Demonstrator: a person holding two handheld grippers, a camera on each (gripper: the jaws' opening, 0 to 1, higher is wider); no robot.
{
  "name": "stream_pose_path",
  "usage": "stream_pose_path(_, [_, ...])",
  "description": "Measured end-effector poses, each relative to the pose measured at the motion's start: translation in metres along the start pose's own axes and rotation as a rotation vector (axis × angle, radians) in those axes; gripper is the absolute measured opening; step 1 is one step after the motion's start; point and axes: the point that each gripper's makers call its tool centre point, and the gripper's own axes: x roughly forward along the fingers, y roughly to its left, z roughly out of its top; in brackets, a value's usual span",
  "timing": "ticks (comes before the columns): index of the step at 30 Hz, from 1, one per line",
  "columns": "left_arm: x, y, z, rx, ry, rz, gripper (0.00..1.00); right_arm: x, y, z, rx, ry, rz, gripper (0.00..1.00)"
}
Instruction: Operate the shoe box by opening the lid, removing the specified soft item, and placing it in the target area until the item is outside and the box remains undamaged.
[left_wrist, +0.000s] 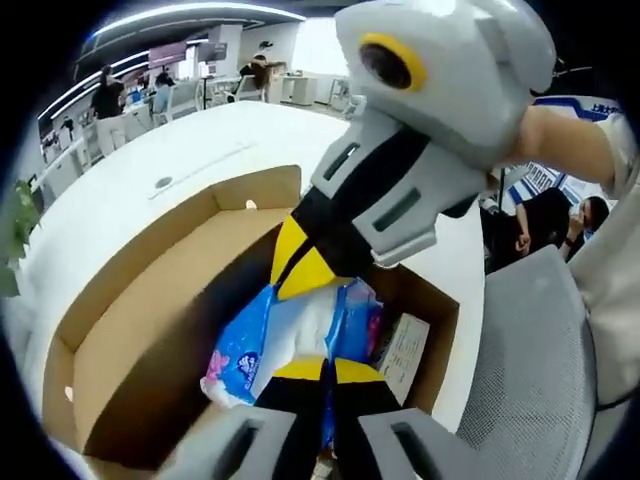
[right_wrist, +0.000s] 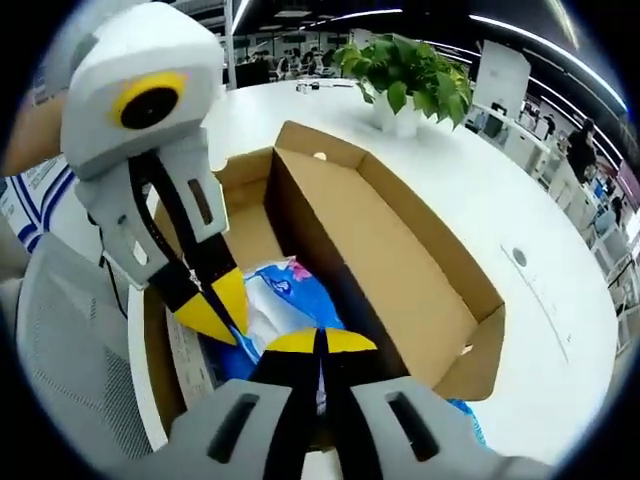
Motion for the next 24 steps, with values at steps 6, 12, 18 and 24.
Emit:
stream_pose_path(6, [-0.015, 0.001, 0.009, 0.0, -0.02, 0.016, 0.0, -0.014, 0.001, 0.013, -0.011, -0.038, -0.003, 0.0])
stream_pose_path(12, [-0.03, -0.004, 0.02, 0.008, -0.035, 0.019, 0.0, -0.029, 0.002, 0.027, -0.012, -0.077, -0.001, 0.0])
stream_pose_path(18, [-0.047, -0.009, 0.035, 0.021, -0.046, 0.027, 0.0, -0.05, 0.004, 0.042, -0.018, -0.121, -0.003, 0.0])
stream_pose_path(24, [-0.061, -0.017, 0.054, 0.043, -0.065, 0.03, 0.0, -0.07, 0.004, 0.052, -0.045, -0.151, -0.01, 0.0])
